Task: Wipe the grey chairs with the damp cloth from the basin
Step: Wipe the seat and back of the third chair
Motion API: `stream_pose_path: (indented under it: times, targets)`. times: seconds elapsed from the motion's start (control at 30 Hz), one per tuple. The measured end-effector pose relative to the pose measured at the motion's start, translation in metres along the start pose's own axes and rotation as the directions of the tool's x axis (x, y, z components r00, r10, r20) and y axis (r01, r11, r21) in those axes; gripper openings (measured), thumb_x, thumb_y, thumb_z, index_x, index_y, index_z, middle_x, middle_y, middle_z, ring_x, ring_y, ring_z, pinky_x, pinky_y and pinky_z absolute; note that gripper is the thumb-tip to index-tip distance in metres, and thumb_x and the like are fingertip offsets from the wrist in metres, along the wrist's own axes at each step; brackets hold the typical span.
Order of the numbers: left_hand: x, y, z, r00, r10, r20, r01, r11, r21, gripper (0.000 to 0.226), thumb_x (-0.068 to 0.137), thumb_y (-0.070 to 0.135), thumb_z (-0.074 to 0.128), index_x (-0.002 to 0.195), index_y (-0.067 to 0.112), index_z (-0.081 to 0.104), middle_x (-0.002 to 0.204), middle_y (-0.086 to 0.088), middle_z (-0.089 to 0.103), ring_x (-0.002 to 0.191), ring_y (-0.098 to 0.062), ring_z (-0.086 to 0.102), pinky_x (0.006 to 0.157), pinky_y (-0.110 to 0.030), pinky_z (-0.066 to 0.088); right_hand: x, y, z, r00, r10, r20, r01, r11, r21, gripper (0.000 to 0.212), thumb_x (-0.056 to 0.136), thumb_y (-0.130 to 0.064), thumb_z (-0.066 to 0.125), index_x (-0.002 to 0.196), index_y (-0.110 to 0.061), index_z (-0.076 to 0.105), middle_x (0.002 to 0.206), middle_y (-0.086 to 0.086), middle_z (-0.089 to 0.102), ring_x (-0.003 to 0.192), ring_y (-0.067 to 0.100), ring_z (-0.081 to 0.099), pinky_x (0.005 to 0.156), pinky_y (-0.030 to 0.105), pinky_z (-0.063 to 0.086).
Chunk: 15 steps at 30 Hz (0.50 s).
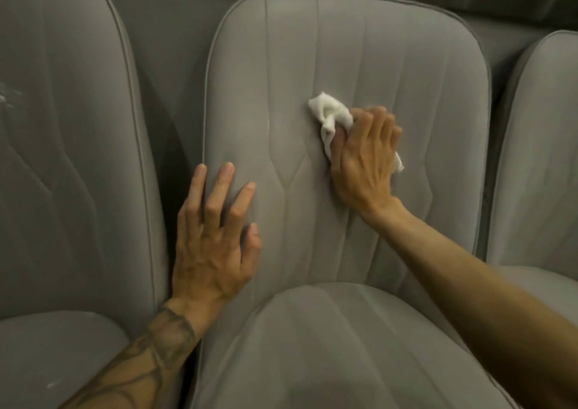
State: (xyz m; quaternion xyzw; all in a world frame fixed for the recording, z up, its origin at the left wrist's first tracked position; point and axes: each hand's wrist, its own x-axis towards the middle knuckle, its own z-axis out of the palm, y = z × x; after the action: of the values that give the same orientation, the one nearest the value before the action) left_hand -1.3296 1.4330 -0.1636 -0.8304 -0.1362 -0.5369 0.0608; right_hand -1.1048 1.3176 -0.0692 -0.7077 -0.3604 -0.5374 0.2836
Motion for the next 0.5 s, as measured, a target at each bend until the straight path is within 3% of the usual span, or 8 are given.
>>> stream_pose_path:
  times: [0.07, 0.1, 0.2, 0.27, 0.33, 0.43, 0.5]
  targets:
    - [0.000, 0.000, 0.000, 1.000, -0.002, -0.003, 0.002, 1.000, 0.000, 0.052, 0.101, 0.030, 0.045, 0.151, 0.014, 0.050, 0.166, -0.014, 0.032, 0.159, -0.040, 0.019, 0.126, -0.048, 0.025, -0.021, -0.014, 0.005, 0.996, 0.085, -0.020, -0.085, 0.996, 0.004, 0.029, 0.107, -0.037, 0.033, 0.112, -0.013, 0.048, 0.110, 0.016, 0.053, 0.094, 0.032, 0.044, 0.084, 0.045, 0.033]
    - [0.001, 0.001, -0.001, 1.000, -0.002, -0.008, 0.002, 1.000, 0.001, 0.052, 0.102, 0.030, 0.045, 0.151, 0.014, 0.050, 0.166, -0.014, 0.032, 0.159, -0.040, 0.019, 0.126, -0.048, 0.025, -0.047, -0.022, 0.005, 0.998, 0.055, 0.024, -0.055, 0.998, 0.027, 0.029, 0.107, -0.035, 0.034, 0.113, -0.010, 0.048, 0.111, 0.020, 0.054, 0.094, 0.034, 0.045, 0.085, 0.046, 0.034]
    - [0.002, 0.002, -0.002, 1.000, -0.004, -0.003, 0.004, 1.000, -0.002, 0.052, 0.102, 0.029, 0.046, 0.151, 0.012, 0.052, 0.166, -0.015, 0.033, 0.159, -0.041, 0.020, 0.125, -0.050, 0.027, -0.120, -0.028, -0.011, 0.947, -0.218, 0.236, 0.193, 0.973, 0.124, 0.021, 0.104, -0.030, 0.043, 0.113, -0.012, 0.047, 0.107, 0.020, 0.058, 0.086, 0.034, 0.048, 0.079, 0.044, 0.036]
    - [0.002, 0.003, -0.002, 1.000, -0.007, -0.001, 0.007, 1.000, 0.000, 0.052, 0.102, 0.029, 0.046, 0.151, 0.011, 0.052, 0.166, -0.015, 0.032, 0.159, -0.042, 0.020, 0.125, -0.051, 0.028, -0.122, -0.012, -0.015, 0.900, -0.337, 0.275, 0.307, 0.940, 0.148, 0.020, 0.101, -0.030, 0.048, 0.113, -0.014, 0.047, 0.105, 0.016, 0.058, 0.083, 0.032, 0.051, 0.077, 0.042, 0.035]
    - [0.001, 0.003, -0.002, 1.000, -0.011, 0.008, 0.011, 1.000, -0.001, 0.052, 0.102, 0.029, 0.045, 0.150, 0.011, 0.052, 0.166, -0.014, 0.031, 0.159, -0.042, 0.019, 0.126, -0.049, 0.025, -0.098, 0.000, -0.008, 0.936, -0.271, 0.227, 0.249, 0.961, 0.121, 0.021, 0.102, -0.034, 0.046, 0.112, -0.015, 0.047, 0.108, 0.014, 0.055, 0.086, 0.032, 0.050, 0.079, 0.043, 0.035]
    - [0.001, 0.003, -0.002, 1.000, -0.002, 0.010, 0.003, 1.000, -0.009, 0.052, 0.103, 0.031, 0.042, 0.150, 0.012, 0.051, 0.166, -0.014, 0.030, 0.159, -0.042, 0.018, 0.128, -0.044, 0.020, -0.082, -0.003, 0.001, 0.996, 0.000, 0.089, -0.006, 0.998, 0.068, 0.021, 0.104, -0.036, 0.039, 0.108, -0.016, 0.046, 0.112, 0.008, 0.046, 0.091, 0.030, 0.045, 0.082, 0.043, 0.033]
    - [0.003, 0.002, -0.002, 1.000, -0.001, 0.004, 0.001, 1.000, 0.001, 0.052, 0.103, 0.030, 0.042, 0.151, 0.011, 0.051, 0.166, -0.015, 0.030, 0.159, -0.043, 0.019, 0.128, -0.043, 0.019, -0.121, -0.017, 0.002, 0.993, 0.034, 0.110, -0.043, 0.996, 0.078, 0.021, 0.104, -0.032, 0.041, 0.109, -0.013, 0.047, 0.111, 0.014, 0.046, 0.089, 0.032, 0.045, 0.081, 0.044, 0.034]
